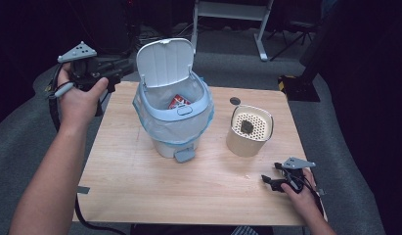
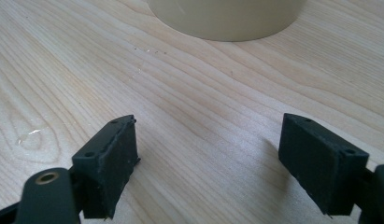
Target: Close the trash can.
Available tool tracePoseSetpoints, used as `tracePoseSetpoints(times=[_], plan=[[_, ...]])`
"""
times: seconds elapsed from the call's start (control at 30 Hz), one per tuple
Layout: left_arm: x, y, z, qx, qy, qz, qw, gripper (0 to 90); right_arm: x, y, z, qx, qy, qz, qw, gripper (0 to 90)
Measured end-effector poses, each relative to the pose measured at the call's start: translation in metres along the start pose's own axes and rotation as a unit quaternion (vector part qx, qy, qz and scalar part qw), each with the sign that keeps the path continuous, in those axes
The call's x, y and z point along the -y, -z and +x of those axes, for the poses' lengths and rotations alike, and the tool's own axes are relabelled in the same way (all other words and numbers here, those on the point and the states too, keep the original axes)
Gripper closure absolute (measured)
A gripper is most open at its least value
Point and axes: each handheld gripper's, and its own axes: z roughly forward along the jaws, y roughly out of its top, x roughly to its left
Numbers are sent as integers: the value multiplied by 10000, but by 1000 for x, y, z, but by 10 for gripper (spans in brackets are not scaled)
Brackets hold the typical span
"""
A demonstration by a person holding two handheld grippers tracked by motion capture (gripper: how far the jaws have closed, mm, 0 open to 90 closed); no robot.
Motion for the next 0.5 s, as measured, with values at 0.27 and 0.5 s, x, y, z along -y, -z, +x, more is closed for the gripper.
tracePoseSetpoints(times=[0.27,0.5], plan=[[-17,-18,10,-445,45,80,9990,769,0,0,0,0,-2,1,10000,196],[-24,-32,11,-592,86,187,9980,783,0,0,0,1,3,1,10000,196]])
